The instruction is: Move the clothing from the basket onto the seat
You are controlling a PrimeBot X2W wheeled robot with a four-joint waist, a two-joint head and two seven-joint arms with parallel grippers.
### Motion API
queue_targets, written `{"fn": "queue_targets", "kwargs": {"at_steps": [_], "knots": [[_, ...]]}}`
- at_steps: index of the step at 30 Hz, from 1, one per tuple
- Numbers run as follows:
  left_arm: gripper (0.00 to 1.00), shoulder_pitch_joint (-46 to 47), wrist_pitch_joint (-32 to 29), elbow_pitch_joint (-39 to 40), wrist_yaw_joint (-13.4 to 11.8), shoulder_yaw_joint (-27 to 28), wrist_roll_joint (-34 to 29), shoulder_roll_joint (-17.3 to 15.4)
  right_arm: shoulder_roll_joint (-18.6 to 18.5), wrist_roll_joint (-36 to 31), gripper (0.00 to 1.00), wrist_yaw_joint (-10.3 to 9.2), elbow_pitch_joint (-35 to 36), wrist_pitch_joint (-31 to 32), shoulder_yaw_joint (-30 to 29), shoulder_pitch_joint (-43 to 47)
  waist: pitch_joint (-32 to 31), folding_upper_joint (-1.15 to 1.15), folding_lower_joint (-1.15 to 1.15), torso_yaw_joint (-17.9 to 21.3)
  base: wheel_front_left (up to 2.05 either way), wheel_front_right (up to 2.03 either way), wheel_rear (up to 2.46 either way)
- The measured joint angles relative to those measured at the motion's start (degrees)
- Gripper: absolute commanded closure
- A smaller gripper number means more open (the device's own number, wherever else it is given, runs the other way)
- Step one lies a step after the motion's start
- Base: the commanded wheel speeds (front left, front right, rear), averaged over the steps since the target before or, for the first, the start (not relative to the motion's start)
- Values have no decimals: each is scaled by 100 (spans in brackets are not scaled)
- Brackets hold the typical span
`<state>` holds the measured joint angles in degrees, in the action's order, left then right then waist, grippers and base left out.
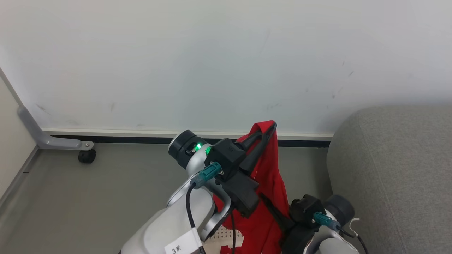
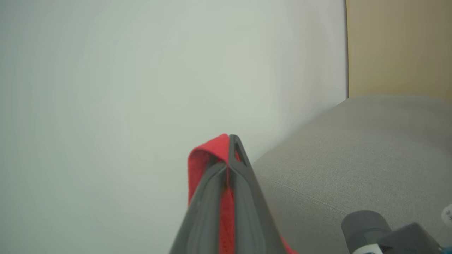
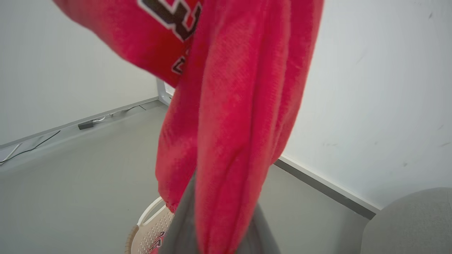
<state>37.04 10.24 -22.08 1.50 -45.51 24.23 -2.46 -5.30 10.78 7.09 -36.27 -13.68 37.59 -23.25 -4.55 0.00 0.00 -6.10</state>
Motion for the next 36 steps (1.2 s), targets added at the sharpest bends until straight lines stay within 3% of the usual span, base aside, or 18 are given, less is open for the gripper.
{"fn": "queue_targets", "kwargs": {"at_steps": [4, 5, 6, 7, 8, 9, 22, 36], "knots": [[100, -28, -14, -134, -59, 123, 30, 0, 0, 136, 100, 1, -34, -2, -38, -64, 2, 0, 0, -6, 0, 0, 0], [90, -71, -11, -142, -89, 182, 66, -14, -1, 153, 100, 1, -32, -2, -41, -88, 1, 0, 0, 3, 0, 0, 0], [75, -119, -8, -159, -108, 216, 90, -36, -2, 186, 100, 2, -25, -3, -44, -102, -2, 0, 0, 18, 0, 0, 0], [49, -171, -7, -178, -124, 236, 92, -73, -7, 227, 100, 3, -22, -4, -48, -104, -4, 0, 0, 35, 0, 0, 0], [7, -234, -4, -200, -159, 261, 98, -101, -19, 281, 100, 4, -14, -4, -60, -104, -7, 0, 0, 55, 0, 0, 0], [0, -298, 2, -240, -158, 285, 129, -124, -41, 318, 100, 4, 2, -5, -74, -104, -9, 0, 0, 75, 0, 0, 0], [0, -1099, 147, -490, -258, 280, 346, -151, -631, 396, 100, -7, 392, -53, -505, 114, -60, 0, 0, 458, 0, 0, 0], [0, -1419, 247, -550, -299, 94, 379, -110, -1135, 611, 100, -482, 1299, -58, -1089, 954, -11, 0, 0, 1020, 0, 0, 0]]}}
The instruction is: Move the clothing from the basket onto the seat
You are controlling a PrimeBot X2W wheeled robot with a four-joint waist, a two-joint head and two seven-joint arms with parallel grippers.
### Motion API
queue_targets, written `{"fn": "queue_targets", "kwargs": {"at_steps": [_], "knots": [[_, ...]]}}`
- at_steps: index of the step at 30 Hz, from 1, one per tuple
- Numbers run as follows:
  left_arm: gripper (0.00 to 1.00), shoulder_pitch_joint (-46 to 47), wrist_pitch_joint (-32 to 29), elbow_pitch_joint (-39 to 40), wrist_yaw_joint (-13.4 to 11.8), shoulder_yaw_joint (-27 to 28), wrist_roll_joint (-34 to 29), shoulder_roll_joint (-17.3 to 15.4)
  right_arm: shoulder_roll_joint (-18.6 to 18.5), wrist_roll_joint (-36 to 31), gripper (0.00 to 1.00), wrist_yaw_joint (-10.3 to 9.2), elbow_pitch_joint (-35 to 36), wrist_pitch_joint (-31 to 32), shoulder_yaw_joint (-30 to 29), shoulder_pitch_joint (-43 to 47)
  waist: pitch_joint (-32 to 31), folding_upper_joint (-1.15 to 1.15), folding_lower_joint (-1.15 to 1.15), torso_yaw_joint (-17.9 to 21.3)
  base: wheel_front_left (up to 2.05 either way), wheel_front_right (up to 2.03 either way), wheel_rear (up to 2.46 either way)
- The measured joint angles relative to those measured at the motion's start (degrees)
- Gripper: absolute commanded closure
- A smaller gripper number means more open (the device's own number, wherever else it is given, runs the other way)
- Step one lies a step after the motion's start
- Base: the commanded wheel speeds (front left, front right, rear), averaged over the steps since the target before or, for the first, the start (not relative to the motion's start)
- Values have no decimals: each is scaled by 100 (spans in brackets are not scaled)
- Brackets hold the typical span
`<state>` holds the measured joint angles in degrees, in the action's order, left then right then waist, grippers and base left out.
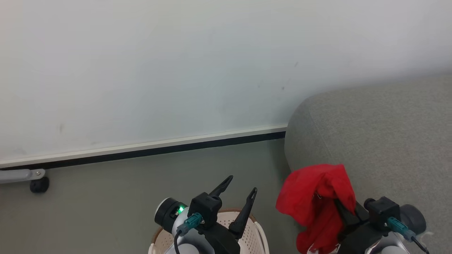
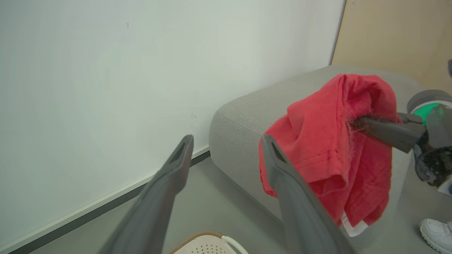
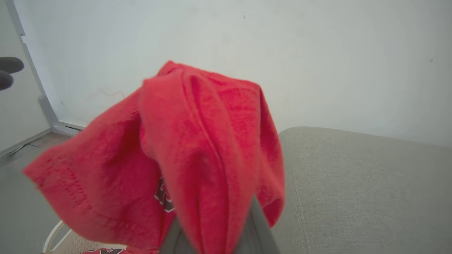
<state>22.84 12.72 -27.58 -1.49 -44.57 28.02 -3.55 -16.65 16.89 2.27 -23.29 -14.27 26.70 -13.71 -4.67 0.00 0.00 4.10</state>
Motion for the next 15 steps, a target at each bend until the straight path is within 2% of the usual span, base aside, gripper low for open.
{"fn": "queue_targets", "kwargs": {"at_steps": [5, 15], "knots": [[0, -20, 26, -15, 3, -80, -1, 21, -108, 84, 100, -183, 304, -1, -151, 365, 43, 0, 0, 248, 0, 0, 0], [0, -101, 57, -85, 49, -336, -22, 49, -319, 201, 100, -415, 703, -1, -414, 967, 176, 0, 0, 631, 0, 0, 0]]}}
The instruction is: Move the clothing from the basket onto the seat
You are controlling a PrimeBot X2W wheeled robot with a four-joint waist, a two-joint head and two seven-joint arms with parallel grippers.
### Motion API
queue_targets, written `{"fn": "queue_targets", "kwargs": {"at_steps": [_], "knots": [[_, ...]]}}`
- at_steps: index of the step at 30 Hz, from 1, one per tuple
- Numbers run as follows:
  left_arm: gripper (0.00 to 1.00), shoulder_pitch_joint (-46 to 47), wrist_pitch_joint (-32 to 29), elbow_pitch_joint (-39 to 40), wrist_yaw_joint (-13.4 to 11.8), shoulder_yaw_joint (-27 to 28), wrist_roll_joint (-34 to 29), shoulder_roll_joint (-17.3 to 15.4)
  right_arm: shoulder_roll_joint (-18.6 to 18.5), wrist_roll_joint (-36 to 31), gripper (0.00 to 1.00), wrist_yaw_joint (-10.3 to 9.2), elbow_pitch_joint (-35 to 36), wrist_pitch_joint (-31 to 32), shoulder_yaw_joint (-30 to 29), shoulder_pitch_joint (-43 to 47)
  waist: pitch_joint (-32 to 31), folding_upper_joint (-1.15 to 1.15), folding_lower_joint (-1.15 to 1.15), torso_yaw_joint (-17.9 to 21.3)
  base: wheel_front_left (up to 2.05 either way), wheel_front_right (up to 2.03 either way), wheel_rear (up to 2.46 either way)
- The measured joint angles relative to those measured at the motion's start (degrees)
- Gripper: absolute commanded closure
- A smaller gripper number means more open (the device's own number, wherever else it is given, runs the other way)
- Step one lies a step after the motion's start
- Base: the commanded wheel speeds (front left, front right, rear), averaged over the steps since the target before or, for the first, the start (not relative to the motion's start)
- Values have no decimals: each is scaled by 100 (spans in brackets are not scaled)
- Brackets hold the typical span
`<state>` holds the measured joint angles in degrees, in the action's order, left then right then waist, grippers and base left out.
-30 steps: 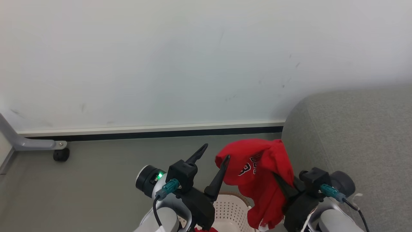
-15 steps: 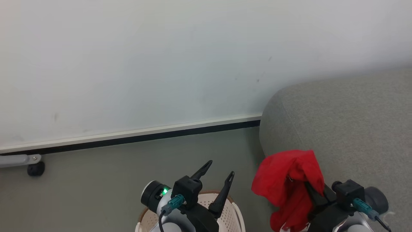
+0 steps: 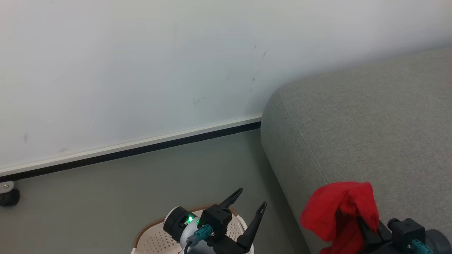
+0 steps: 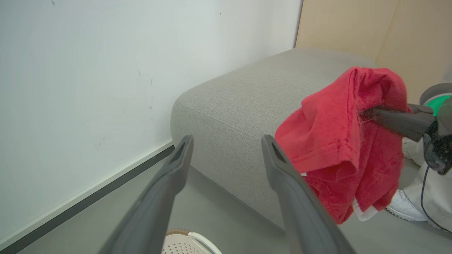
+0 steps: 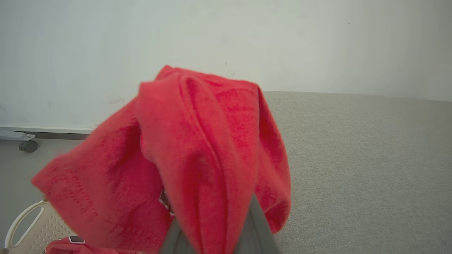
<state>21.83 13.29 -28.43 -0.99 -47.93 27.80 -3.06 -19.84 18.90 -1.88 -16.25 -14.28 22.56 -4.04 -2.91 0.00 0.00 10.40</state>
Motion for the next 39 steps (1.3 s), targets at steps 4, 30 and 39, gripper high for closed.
{"fn": "queue_targets", "kwargs": {"at_steps": [4, 30, 39], "knots": [[0, 4, 0, -33, 0, -80, -15, -2, -14, 34, 100, -44, 178, 0, -93, 23, 101, 0, 0, 21, 0, 0, 0], [0, 820, 34, 599, -44, -300, -590, -92, -423, 641, 100, 360, -675, 449, -1038, -3527, 1486, -1, 1, -77, 0, 0, 0], [0, 1137, -65, 1028, -100, -242, -784, -353, -576, 1067, 100, 449, -1537, 619, -1555, -4943, 2225, -1, 2, -123, 0, 0, 0]]}}
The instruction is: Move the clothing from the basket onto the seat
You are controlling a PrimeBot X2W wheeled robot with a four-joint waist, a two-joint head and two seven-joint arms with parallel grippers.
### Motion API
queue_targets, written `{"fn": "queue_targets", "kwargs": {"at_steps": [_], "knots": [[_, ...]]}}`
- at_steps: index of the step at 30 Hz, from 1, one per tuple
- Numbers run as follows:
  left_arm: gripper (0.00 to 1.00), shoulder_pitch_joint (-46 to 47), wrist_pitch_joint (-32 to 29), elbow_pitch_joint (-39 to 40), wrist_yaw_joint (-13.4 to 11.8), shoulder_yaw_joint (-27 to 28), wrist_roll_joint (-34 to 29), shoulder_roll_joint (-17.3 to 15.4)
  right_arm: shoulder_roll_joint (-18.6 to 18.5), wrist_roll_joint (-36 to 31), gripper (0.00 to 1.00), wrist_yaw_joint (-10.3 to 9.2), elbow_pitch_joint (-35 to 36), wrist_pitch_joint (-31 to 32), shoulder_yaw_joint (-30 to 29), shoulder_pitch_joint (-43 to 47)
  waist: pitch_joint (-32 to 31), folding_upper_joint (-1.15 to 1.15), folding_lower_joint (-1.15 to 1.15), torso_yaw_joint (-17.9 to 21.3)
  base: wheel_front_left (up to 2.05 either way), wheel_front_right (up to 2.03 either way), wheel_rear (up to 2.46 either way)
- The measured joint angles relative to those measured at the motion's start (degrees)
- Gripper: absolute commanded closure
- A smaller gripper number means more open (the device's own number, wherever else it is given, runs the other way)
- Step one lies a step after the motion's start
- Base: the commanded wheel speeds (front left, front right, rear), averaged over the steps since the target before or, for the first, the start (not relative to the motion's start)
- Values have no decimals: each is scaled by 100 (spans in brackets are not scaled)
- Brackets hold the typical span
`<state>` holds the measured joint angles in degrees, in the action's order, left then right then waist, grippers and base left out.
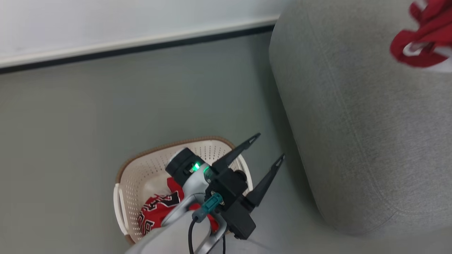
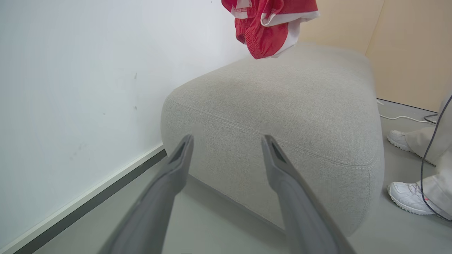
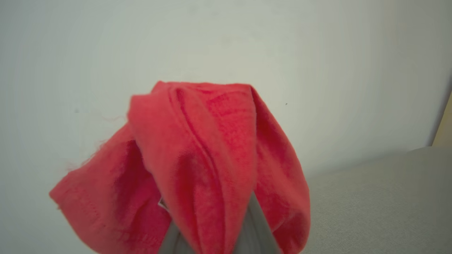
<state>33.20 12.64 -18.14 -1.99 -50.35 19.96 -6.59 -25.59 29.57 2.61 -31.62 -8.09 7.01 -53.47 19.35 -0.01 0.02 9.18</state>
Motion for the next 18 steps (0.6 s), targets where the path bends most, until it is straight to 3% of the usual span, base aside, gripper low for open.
{"fn": "queue_targets", "kwargs": {"at_steps": [11, 18], "knots": [[0, 496, -207, 544, -56, 62, -293, -152, -503, 79, 100, 43, -922, 36, -341, -617, 928, 0, 0, 49, 0, 0, 0], [0, 816, -355, 832, -105, 138, -401, -264, -514, 316, 100, 41, -1388, -18, -554, -911, 1523, -1, 0, 119, 0, 0, 0]]}}
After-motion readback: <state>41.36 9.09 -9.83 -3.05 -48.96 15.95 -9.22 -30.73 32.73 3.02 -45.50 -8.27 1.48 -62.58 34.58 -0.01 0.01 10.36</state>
